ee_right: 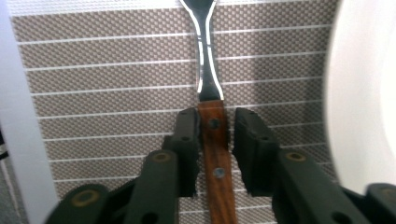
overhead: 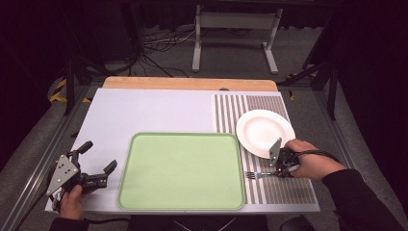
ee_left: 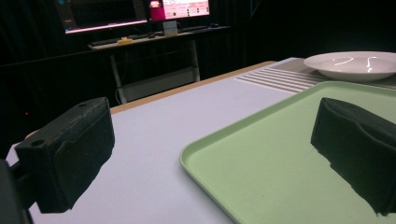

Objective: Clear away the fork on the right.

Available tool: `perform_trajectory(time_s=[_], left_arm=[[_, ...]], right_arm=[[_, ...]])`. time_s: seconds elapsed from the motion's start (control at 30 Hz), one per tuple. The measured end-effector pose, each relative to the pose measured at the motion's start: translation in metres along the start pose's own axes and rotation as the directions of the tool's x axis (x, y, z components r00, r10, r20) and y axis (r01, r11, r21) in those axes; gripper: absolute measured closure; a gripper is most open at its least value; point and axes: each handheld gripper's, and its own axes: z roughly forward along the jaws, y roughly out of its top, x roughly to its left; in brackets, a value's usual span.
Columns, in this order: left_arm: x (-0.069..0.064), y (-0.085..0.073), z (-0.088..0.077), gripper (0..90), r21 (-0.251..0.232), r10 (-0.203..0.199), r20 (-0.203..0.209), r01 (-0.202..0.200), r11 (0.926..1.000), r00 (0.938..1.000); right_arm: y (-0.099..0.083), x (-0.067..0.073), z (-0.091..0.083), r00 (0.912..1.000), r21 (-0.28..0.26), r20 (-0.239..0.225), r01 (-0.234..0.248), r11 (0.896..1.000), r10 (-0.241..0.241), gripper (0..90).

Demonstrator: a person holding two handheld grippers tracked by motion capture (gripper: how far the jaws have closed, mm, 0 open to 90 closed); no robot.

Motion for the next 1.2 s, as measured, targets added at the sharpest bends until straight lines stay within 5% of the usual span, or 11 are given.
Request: perform_trajectory(time_s=[0.33, 0.67, 1.2], left_arm=[[0.0, 0.0, 0.0, 0.3, -0.001, 0.0, 0.0, 0.0, 1.0, 1.0], [0.0, 0.0, 0.0, 0.3, 0.0, 0.002, -0.001, -0.002, 1.0, 1.0], [0.0, 0.0, 0.0, 0.2, -0.002, 0.001, 0.0, -0.001, 1.0, 1.0]], right_arm=[[0.004, 0.001, 0.003, 0.9998, 0.039, -0.008, 0.017, 0.999, -0.016, 76.7], [0.002, 0.003, 0.001, 0.9999, 0.021, -0.013, 0.009, 1.0, -0.009, 77.8], [0.009, 0.013, -0.048, 0.998, -0.035, 0.063, 0.005, 0.999, -0.002, 77.8]])
